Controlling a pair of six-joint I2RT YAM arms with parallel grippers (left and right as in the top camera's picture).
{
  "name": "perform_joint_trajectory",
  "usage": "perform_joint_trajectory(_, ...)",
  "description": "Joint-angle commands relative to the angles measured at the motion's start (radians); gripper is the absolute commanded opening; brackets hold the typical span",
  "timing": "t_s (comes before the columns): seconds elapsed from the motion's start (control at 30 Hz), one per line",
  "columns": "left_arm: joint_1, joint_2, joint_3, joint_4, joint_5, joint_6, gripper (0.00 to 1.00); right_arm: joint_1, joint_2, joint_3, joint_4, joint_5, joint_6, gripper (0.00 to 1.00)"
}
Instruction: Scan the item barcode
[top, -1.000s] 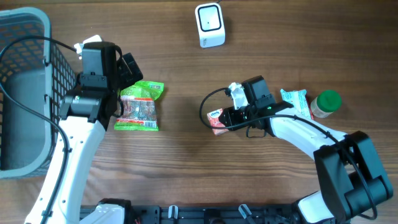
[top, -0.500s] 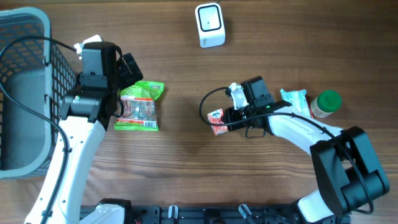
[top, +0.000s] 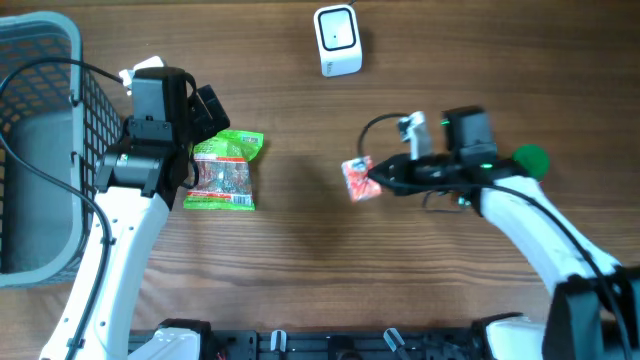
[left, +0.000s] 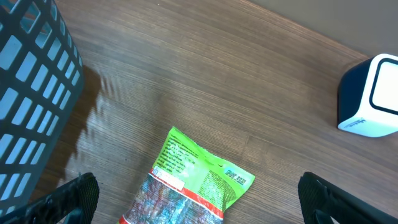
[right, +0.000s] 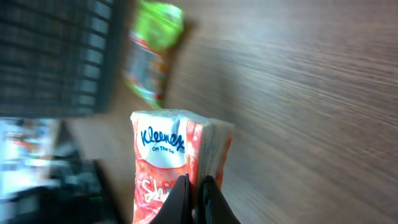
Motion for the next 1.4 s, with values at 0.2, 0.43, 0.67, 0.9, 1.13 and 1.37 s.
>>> perform_joint_trajectory(0.2, 0.005, 0.0, 0.011, 0.003, -0.016, 0.005, 1.0, -0.168, -0.006, -0.004, 0.002, -0.636, 0.005, 0.04)
perform_joint_trajectory(0.43, 0.005, 0.0, 0.011, 0.003, -0.016, 0.005, 1.0, -0.168, -0.008, -0.004, 0.111, -0.741, 0.129, 0.04)
perform_joint_trajectory(0.67, 0.005, 0.0, 0.011, 0.003, -0.016, 0.005, 1.0, -0.168, -0.098, -0.003, 0.513, -0.741, 0.582, 0.04)
perform_joint_trajectory(0.9, 0.005, 0.0, 0.011, 0.003, -0.016, 0.005, 1.0, -0.168, -0.209, -0.003, 0.958, -0.74, 0.968, 0.04)
perform_joint_trajectory(1.13, 0.005, 0.0, 0.011, 0.003, -0.016, 0.005, 1.0, -0.168, -0.226, -0.004, 0.979, -0.74, 0.987, 0.04)
perform_joint_trajectory(1.37, 0.005, 0.0, 0.011, 0.003, -0.016, 0.005, 1.0, -0.168, -0.224, -0.004, 0.964, -0.74, 0.853, 0.04)
